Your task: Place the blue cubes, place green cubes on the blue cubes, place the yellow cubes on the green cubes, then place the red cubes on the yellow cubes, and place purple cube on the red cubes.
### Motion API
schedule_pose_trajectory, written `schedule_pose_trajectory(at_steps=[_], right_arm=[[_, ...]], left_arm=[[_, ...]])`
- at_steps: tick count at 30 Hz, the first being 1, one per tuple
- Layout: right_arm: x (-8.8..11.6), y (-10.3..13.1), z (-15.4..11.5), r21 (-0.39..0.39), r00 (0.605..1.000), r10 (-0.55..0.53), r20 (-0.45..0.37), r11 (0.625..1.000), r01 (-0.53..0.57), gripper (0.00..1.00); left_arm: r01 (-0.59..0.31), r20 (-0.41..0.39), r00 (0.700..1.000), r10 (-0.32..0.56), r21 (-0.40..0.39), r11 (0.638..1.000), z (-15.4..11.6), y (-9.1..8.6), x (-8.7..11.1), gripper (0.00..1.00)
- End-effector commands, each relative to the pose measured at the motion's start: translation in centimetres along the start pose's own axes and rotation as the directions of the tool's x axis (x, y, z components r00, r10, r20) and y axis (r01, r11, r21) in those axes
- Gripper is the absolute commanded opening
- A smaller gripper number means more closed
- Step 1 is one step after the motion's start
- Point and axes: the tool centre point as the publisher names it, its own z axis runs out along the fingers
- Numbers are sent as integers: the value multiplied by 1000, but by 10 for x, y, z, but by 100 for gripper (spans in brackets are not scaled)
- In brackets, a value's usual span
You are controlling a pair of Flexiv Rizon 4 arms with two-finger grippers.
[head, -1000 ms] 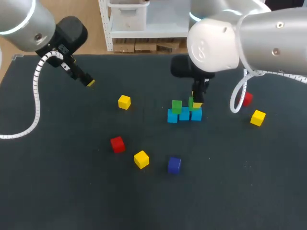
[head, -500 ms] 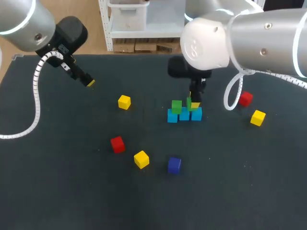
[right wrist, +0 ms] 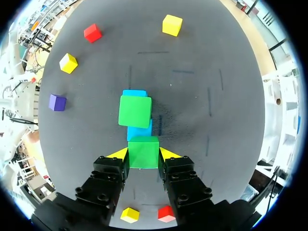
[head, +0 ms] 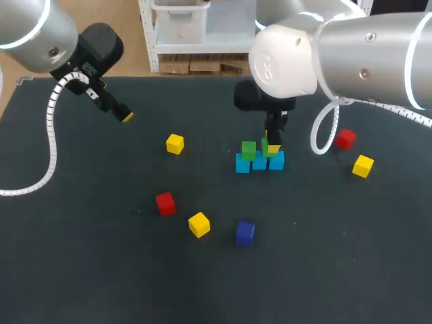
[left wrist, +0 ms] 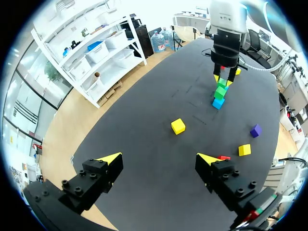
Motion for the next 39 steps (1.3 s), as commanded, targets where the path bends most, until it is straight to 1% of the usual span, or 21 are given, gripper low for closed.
schedule_pose_trajectory(at_steps=[1,16,19,23,24,25,26,27,35,39], right_arm=[[2,3,-1,6,1000,1,2,1000,-1,0],[5,6,3,2,1000,2,8,1000,-2,0],[5,6,4,1,1000,1,8,1000,-1,4],[5,7,5,1,1000,-6,7,1000,6,13],[5,7,5,1,1000,-8,7,1000,8,23],[5,7,5,0,1000,-10,7,1000,10,46],[5,7,5,-1,1000,-13,9,1000,13,82],[5,7,5,-1,1000,-16,12,1000,16,100],[6,8,6,-3,1000,-13,25,1000,13,100],[8,9,1,20,999,0,44,1000,-1,100]], left_arm=[[-3,0,1000,3,4,1000,1,2,0,100],[-3,0,1000,3,4,1000,1,2,0,100],[-3,0,1000,3,4,1000,1,2,0,100],[-3,0,1000,3,4,1000,1,2,0,100],[-3,0,1000,3,4,1000,1,2,0,100],[-3,0,1000,3,4,1000,1,2,0,100],[-3,0,1000,3,4,1000,1,2,0,100],[-3,0,1000,3,4,1000,1,2,0,100],[-3,0,1000,3,4,1000,1,2,0,100],[-3,0,1000,3,4,1000,1,2,0,100]])
